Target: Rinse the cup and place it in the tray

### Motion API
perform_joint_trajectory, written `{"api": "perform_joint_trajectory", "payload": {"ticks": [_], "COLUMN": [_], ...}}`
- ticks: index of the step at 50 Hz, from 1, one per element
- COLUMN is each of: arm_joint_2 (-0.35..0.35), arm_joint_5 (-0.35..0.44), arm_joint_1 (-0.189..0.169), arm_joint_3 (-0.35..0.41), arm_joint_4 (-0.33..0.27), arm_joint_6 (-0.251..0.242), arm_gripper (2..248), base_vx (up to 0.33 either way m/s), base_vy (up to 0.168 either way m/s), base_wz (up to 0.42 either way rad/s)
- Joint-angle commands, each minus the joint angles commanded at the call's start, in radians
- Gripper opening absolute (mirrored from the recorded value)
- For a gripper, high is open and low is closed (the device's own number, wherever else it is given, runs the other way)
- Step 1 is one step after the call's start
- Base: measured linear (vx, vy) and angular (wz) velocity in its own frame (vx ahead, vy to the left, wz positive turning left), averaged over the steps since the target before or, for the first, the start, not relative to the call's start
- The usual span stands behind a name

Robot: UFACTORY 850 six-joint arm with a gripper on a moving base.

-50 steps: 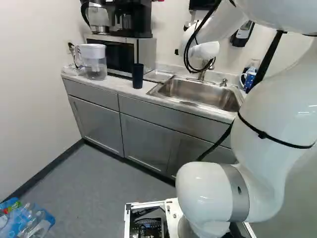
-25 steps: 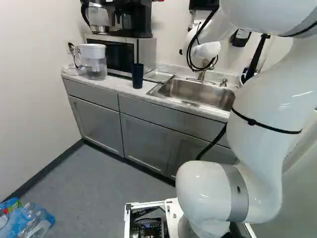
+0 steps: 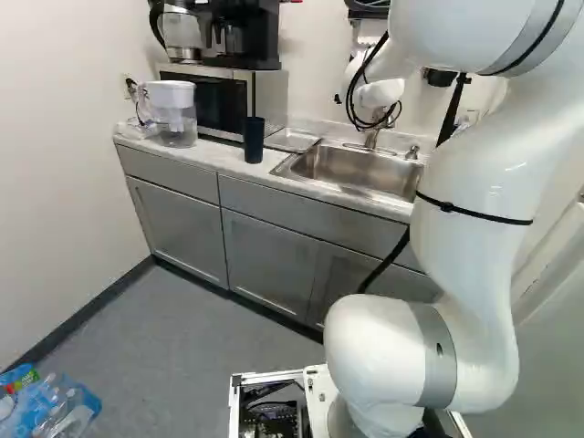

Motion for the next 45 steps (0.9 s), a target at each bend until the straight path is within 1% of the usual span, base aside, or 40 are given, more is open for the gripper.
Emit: {"api": "perform_joint_trajectory", "payload": {"ticks": [12, 20, 37, 45], "arm_joint_2": [-0.056, -0.087, -0.124, -0.127], "arm_joint_5": [-0.033, -0.033, -0.029, -0.018], "arm_joint_1": [-0.012, -0.02, -0.037, -0.038], "arm_joint_3": [-0.064, -0.1, -0.144, -0.147], "arm_joint_4": [0.0, 0.0, 0.0, 0.0], "arm_joint_6": [0.0, 0.0, 0.0, 0.0], "arm_gripper": [247, 247, 247, 247], "base_vx": [0.0, 0.0, 0.0, 0.0], "base_vy": [0.0, 0.0, 0.0, 0.0], "base_wz": [0.0, 0.0, 0.0, 0.0]}}
